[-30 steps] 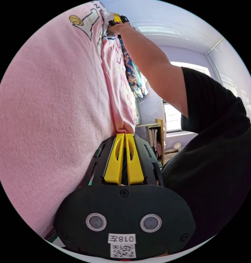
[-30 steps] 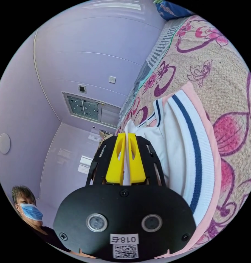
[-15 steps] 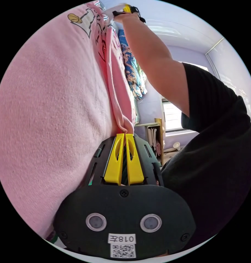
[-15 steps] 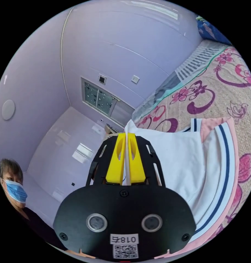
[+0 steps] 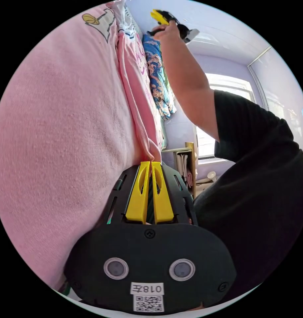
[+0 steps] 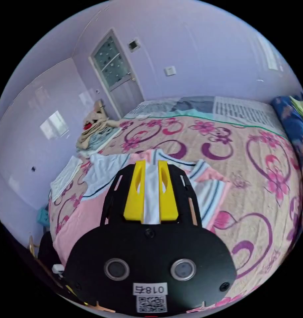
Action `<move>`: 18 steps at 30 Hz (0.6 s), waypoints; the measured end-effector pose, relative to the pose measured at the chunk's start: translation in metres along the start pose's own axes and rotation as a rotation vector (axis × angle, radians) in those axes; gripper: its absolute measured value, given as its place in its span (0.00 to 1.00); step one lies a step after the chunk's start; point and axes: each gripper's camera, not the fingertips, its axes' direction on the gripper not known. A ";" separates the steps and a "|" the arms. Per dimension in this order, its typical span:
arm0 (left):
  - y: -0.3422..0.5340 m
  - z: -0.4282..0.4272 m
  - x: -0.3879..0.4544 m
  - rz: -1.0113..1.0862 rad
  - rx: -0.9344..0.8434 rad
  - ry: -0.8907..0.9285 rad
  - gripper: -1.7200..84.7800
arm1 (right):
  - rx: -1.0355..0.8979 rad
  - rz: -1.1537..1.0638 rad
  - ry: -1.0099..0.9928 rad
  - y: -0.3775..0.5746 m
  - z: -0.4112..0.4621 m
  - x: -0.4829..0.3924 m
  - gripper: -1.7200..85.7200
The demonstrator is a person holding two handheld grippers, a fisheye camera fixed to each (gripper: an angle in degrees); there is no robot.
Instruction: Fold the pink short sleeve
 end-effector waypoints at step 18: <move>0.002 0.027 0.007 0.026 -0.037 0.020 0.01 | -0.326 0.307 0.258 0.069 0.013 0.106 0.10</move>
